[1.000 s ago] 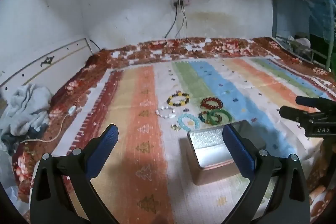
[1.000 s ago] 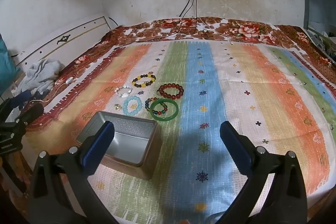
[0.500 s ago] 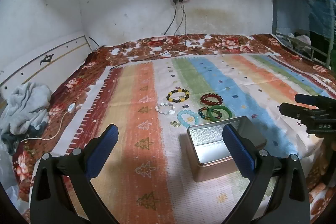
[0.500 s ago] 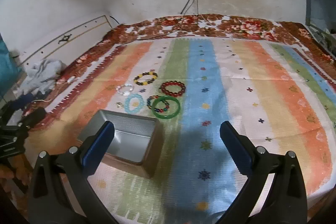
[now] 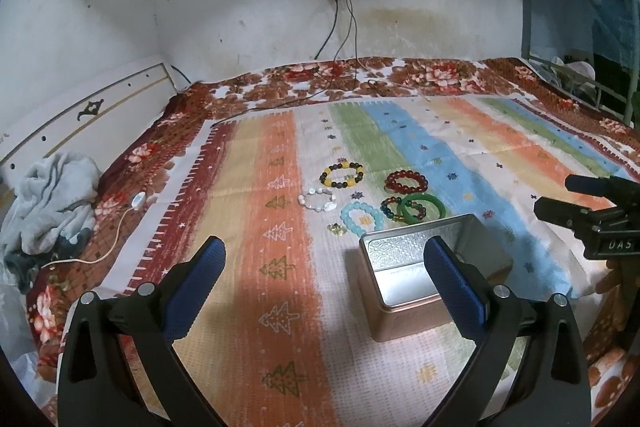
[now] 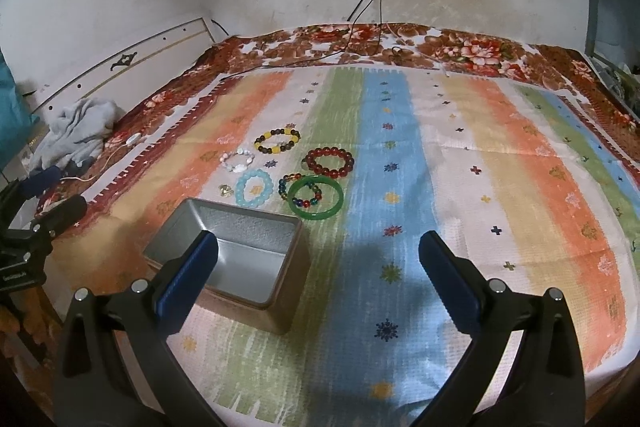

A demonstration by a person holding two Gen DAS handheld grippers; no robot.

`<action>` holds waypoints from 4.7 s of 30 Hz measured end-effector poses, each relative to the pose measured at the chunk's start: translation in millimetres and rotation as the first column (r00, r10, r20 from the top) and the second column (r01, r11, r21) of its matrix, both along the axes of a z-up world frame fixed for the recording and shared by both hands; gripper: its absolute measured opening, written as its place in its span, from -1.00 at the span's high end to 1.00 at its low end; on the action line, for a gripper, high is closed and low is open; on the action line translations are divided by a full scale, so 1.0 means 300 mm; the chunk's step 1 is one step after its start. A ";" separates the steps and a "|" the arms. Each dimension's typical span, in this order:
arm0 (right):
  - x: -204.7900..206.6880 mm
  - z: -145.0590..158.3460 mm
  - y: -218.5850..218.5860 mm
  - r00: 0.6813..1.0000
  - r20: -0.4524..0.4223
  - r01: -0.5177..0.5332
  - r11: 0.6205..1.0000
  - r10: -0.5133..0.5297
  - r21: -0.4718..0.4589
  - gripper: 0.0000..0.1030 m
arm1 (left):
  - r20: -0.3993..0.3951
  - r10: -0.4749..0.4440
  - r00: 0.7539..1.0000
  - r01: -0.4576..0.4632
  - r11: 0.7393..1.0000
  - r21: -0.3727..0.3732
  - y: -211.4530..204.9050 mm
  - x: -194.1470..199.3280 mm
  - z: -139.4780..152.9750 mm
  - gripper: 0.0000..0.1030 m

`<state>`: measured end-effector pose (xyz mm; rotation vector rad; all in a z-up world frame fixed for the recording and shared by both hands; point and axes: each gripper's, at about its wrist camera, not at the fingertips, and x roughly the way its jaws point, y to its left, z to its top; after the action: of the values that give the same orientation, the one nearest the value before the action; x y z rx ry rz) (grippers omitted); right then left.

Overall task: Organize jewelry
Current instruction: 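Move both tools toward the bracelets lying beside the silver tin, then grasp the white pearl bracelet with the left tool while the right tool grasps the green jade bangle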

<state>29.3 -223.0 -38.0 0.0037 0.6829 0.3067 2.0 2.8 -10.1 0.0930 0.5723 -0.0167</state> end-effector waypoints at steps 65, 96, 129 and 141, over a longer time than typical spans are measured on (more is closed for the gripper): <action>0.258 0.010 -0.016 0.995 -0.082 0.053 0.998 -0.056 -0.043 -0.92 | -0.129 0.025 0.991 -0.018 0.999 0.050 -0.020 0.330 -0.022 -0.89; 0.542 -0.136 0.019 0.966 -0.252 0.013 0.989 -0.050 -0.148 -0.92 | -0.335 0.060 0.940 -0.055 0.998 0.026 0.069 0.721 -0.151 -0.89; 0.750 -0.356 0.063 0.855 -0.518 -0.056 0.991 -0.016 -0.123 -0.54 | -0.604 0.061 0.795 -0.119 0.991 -0.056 0.216 0.978 -0.396 -0.37; 0.749 -0.381 0.106 0.869 -0.495 -0.105 0.972 -0.013 -0.208 0.00 | -0.591 -0.009 0.807 0.052 0.997 0.055 0.107 0.981 -0.433 0.46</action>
<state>254.0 -191.3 -152.2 -0.1608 1.2309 0.2725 296.4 34.9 -140.0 0.1663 1.2026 -0.0591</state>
